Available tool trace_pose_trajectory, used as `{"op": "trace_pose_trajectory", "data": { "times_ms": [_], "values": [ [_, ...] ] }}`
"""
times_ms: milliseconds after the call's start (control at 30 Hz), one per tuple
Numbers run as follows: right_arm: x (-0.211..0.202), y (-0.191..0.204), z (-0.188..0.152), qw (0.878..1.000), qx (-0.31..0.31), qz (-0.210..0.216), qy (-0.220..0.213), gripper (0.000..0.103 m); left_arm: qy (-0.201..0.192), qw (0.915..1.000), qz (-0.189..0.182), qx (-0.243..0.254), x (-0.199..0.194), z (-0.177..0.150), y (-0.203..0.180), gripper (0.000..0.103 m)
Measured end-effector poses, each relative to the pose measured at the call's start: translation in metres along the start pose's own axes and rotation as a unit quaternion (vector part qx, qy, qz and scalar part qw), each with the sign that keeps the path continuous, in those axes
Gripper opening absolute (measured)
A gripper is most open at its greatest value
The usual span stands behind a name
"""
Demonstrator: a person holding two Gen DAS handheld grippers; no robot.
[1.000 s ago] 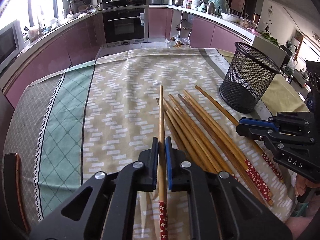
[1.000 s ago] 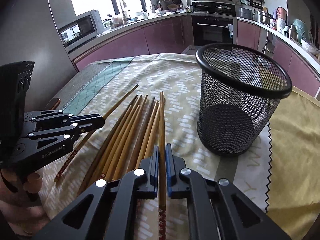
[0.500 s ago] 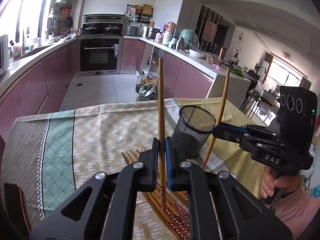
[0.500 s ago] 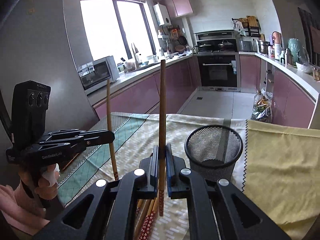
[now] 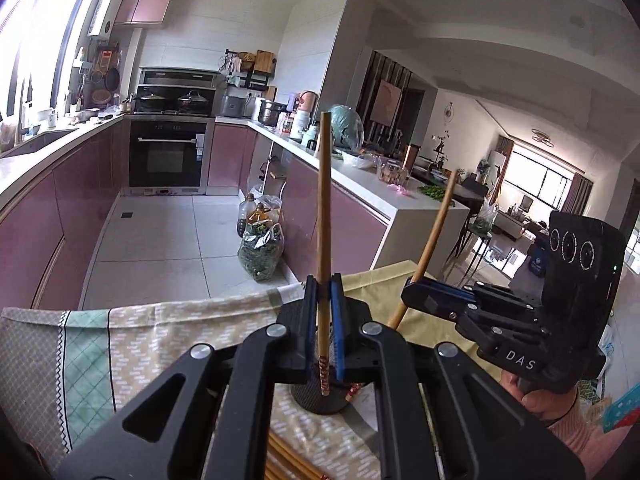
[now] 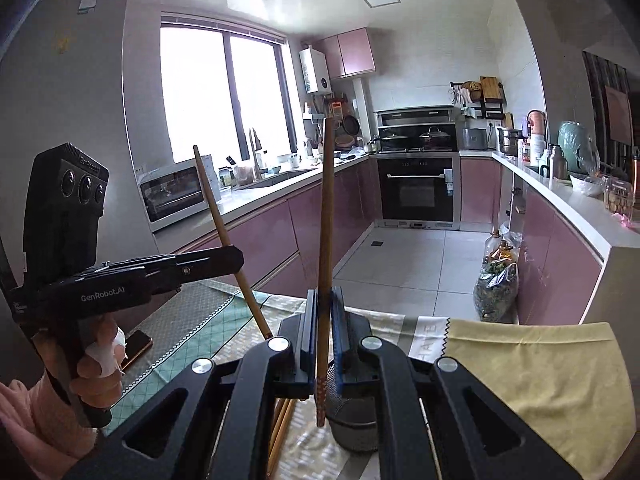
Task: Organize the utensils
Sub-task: 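Lift the chopstick upright with the left tool while the right tool lifts its chopstick, then lower the chopstick into the mesh cup with the left tool while the right tool lowers its own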
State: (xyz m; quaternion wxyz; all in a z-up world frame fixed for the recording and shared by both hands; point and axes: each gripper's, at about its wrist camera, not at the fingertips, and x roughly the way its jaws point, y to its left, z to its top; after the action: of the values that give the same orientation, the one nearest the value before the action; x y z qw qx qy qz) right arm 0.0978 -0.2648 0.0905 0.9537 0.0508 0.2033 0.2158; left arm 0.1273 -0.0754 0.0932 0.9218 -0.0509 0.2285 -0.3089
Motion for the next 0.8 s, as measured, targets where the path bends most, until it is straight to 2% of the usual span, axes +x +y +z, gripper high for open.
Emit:
{"op": "trace_pose_trajectory", "data": {
  "times_ms": [167, 467, 667, 800],
  "values": [
    [0.010, -0.018, 0.011, 1.000, 0.007, -0.017, -0.008, 0.006, 0.005, 0.9999, -0.003, 0.010, 0.023, 0.012, -0.013, 0.007],
    [0.034, -0.040, 0.014, 0.999, 0.027, -0.032, -0.010, 0.006, 0.080, 0.9965, 0.016, 0.020, 0.087, -0.017, -0.015, 0.007],
    [0.033, -0.044, 0.014, 0.999, 0.033, -0.035, -0.023, 0.006, 0.100, 0.9946, 0.020, 0.021, 0.108, -0.031, -0.002, 0.007],
    [0.043, -0.046, 0.006, 0.999, 0.041, -0.033, 0.002, 0.006, 0.115, 0.9928, 0.022, 0.023, 0.119, -0.037, 0.002, 0.007]
  ]
}}
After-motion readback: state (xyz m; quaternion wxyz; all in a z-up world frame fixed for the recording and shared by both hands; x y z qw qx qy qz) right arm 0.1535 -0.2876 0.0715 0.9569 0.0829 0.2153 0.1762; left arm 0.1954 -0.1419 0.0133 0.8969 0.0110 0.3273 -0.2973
